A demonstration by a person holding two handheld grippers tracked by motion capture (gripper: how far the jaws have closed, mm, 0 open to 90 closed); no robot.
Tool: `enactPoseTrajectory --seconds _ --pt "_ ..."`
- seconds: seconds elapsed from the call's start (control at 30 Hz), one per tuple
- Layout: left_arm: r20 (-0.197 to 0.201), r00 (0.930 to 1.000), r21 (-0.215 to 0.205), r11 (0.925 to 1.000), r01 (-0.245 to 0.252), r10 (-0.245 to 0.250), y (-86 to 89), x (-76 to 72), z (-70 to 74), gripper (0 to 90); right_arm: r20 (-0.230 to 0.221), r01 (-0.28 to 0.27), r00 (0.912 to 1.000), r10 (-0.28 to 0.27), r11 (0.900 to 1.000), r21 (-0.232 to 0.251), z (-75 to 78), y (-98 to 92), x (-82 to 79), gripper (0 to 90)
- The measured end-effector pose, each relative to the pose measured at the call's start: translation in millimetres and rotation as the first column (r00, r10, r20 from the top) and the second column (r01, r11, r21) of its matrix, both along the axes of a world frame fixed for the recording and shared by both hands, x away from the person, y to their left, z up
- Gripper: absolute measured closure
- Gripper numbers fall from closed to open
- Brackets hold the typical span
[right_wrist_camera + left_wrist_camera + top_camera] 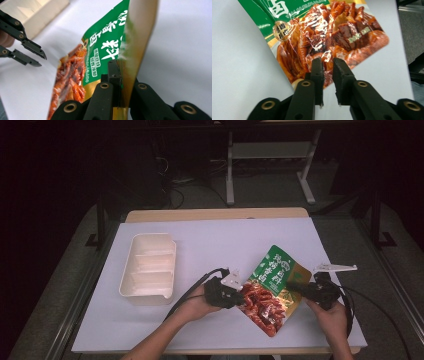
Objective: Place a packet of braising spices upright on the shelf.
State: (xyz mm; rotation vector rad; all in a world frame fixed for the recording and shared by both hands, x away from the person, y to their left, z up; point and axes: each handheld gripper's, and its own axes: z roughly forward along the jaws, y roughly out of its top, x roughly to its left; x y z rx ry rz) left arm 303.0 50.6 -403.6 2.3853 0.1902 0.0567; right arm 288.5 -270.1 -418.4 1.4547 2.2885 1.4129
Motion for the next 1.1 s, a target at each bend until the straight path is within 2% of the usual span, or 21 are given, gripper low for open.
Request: enactPoseTrajectory --seconds 0.1,0.37,0.47,0.53,0.77,0.8,0.9,1.1 --pt "0.017 0.9998 -0.020 0.9998 0.000 0.001 9.5 -8.1 4.4 72.6 0.027 -0.008 0.9996 0.008 1.000 -0.002 11.2 2.7 -0.8 89.5" --pt "0.029 0.9996 -0.045 0.9990 0.004 -0.002 21.1 -21.6 6.9 66.7 0.054 -0.027 0.9982 0.027 0.999 -0.018 29.4 7.3 -3.2 89.6" --pt "0.031 0.9995 -0.057 0.9984 0.002 0.000 25.4 -27.2 6.9 64.7 0.078 -0.032 0.9964 0.034 0.999 -0.022 37.9 9.2 -4.7 89.6" --pt "0.035 0.9994 -0.073 0.9973 0.001 0.002 29.8 -32.2 8.3 62.5 0.102 -0.037 0.9941 0.039 0.999 -0.022 46.0 10.7 -4.7 89.6" --pt "0.050 0.9985 -0.091 0.9957 -0.017 0.022 42.4 -39.1 7.5 56.9 0.132 -0.069 0.9886 0.072 0.997 -0.030 60.9 17.6 -5.0 89.7" --pt "0.050 0.9984 -0.096 0.9952 -0.022 0.026 44.0 -40.0 7.2 54.7 0.150 -0.076 0.9854 0.081 0.996 -0.036 65.3 19.7 -4.4 89.6" --pt "0.043 0.9984 -0.100 0.9945 -0.033 0.037 51.0 -44.0 6.1 52.2 0.154 -0.083 0.9840 0.089 0.996 -0.041 71.5 22.3 -3.9 89.6" --pt "0.054 0.9976 -0.110 0.9932 -0.037 0.043 57.6 -50.7 5.3 48.5 0.167 -0.090 0.9811 0.098 0.995 -0.053 78.9 25.0 -1.7 89.6"
